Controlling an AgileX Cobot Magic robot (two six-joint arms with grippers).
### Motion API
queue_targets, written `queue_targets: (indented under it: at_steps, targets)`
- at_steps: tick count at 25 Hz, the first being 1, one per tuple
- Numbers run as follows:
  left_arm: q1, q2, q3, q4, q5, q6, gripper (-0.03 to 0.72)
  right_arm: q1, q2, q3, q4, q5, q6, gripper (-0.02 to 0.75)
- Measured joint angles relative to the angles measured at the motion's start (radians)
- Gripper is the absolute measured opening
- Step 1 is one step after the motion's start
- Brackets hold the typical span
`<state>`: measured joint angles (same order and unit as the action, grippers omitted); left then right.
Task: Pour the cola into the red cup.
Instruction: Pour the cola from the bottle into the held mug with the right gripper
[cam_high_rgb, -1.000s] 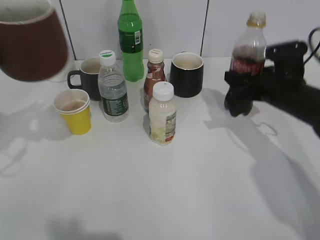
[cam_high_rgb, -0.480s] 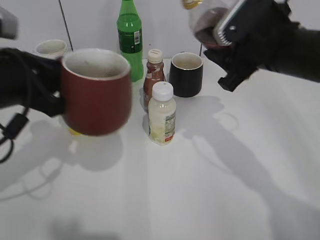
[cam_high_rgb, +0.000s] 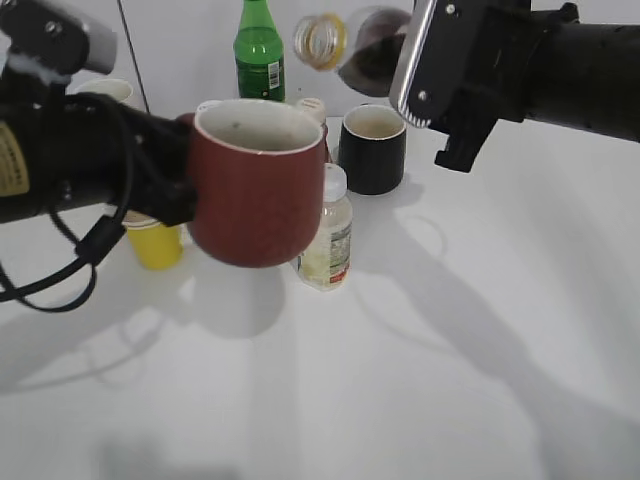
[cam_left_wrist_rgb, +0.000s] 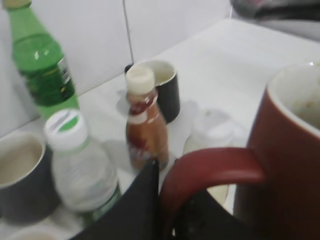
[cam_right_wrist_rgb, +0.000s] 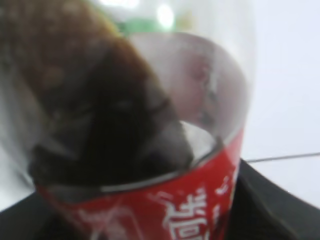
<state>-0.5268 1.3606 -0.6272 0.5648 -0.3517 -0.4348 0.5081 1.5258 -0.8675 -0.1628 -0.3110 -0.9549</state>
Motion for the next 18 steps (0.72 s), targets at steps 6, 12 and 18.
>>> queue_targets:
  at_steps: [6, 12, 18]
  targets:
    - [-0.036, 0.023, -0.046, -0.010, 0.004, -0.001, 0.051, 0.000, 0.000, 0.000, 0.092, -0.025, -0.195, 0.462]
    - [-0.037, 0.048, -0.056, -0.011, 0.003, -0.003, 0.051, 0.000, 0.000, 0.000, 0.113, -0.104, -0.270, 0.462]
    - [-0.037, 0.048, -0.056, -0.011, -0.003, -0.004, 0.051, 0.000, 0.000, 0.000, 0.114, -0.147, -0.306, 0.462]
